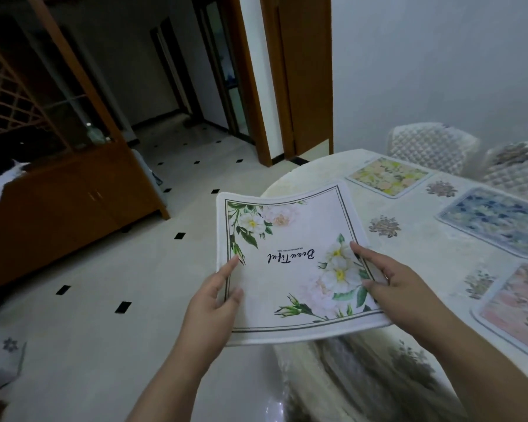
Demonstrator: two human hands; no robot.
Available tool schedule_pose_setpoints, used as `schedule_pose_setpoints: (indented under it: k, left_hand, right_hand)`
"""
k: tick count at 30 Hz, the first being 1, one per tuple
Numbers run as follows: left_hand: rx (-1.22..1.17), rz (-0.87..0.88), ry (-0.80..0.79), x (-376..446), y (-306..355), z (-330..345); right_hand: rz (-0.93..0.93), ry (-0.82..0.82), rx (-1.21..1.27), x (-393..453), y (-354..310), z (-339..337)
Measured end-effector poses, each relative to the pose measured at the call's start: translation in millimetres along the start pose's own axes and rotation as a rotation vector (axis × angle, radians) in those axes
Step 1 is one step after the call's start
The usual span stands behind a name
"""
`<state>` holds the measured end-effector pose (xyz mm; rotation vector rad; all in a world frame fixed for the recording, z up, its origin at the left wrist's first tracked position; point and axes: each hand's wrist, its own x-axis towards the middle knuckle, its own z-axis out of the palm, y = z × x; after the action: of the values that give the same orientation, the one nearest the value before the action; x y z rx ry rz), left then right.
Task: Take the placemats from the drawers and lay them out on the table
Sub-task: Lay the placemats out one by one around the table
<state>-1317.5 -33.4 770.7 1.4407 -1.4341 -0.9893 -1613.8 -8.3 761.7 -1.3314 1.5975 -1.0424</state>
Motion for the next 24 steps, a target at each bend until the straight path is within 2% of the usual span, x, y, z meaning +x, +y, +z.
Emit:
schedule_pose_setpoints:
  k: [6, 16, 24]
  left_hand:
    - [-0.061, 0.039, -0.181, 65, -19, -1]
    - [-0.098, 0.156, -0.636, 144, -32, -6]
    - [-0.126, 0.183, -0.895, 149, -35, 42]
  right_hand:
    - [0.078, 0.238, -0.044, -2, -2, 20]
    - [0.231, 0.577, -0.063, -46, -1, 81]
    - [0.381, 0.863, 0.027, -93, 23, 102]
